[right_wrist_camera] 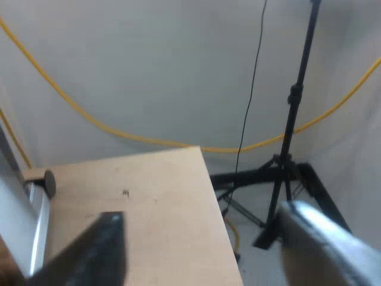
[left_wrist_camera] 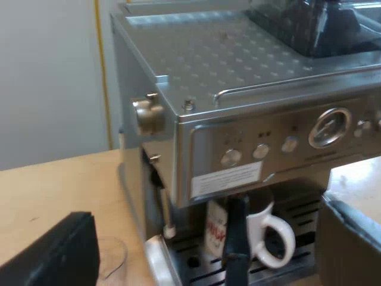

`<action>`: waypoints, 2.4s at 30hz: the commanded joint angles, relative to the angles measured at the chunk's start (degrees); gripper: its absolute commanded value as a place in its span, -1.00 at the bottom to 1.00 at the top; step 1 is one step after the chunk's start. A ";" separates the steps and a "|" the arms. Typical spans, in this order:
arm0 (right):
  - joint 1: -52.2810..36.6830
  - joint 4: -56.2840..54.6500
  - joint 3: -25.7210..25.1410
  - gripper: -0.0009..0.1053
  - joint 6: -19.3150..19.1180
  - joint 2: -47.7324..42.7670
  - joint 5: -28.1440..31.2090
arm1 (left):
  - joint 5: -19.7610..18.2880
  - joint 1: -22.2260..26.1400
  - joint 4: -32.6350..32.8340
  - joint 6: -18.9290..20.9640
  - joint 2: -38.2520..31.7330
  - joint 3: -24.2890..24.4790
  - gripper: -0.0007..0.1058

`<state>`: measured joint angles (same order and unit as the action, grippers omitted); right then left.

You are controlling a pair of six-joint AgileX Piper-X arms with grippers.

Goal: Place mug into machine

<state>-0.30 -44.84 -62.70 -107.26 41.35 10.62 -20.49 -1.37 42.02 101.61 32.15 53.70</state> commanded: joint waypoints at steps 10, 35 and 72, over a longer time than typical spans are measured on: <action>-0.26 -4.35 3.12 0.24 -1.03 -6.19 -1.67 | 3.81 0.05 5.94 -1.68 -8.12 0.63 0.42; -0.09 -20.84 12.90 0.24 -3.21 -43.80 -8.32 | 6.58 0.05 18.46 -2.48 -36.46 -5.49 0.42; -0.18 -15.68 27.62 0.24 2.09 -44.47 -10.09 | 12.16 0.24 14.51 -2.90 -40.90 -21.51 0.42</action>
<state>-0.35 -60.82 -35.19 -105.03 -0.78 0.89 -8.85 -1.26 56.59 98.69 -0.72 32.55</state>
